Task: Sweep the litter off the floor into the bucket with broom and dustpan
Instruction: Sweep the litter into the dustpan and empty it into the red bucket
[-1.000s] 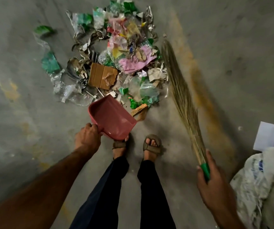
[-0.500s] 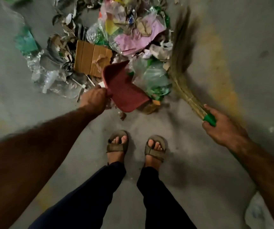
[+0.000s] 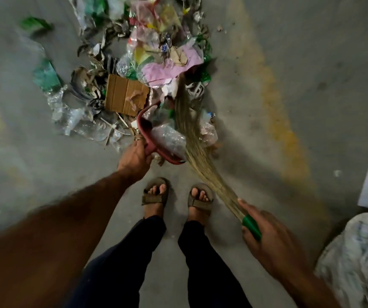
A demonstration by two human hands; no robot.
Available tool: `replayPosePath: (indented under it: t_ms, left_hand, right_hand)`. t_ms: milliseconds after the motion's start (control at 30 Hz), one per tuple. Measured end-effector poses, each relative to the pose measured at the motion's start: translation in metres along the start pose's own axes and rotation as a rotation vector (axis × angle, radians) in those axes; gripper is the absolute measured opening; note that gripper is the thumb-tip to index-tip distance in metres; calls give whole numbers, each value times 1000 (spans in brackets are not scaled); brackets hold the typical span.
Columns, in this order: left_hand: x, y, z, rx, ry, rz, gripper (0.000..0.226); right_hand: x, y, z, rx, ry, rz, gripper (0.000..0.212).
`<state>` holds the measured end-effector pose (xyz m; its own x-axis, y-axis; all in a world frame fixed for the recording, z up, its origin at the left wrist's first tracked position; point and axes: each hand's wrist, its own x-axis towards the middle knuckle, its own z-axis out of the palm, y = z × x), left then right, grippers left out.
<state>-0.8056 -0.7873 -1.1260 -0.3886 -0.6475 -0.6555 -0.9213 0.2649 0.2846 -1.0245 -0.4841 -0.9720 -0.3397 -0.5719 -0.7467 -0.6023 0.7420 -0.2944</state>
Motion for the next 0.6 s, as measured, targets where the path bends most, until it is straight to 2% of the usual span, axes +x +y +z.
replayPosePath:
  t_ms: [233, 433, 600]
  left_hand:
    - [-113, 7, -51, -139, 32, -23, 30]
    - [-220, 36, -122, -199, 113, -28, 29]
    - [-302, 57, -191, -214, 211, 3, 28]
  right_hand:
    - [-108, -26, -44, 136, -55, -42, 68]
    - [-197, -54, -99, 8, -98, 17, 56]
    - [-270, -94, -157, -50, -22, 26, 31]
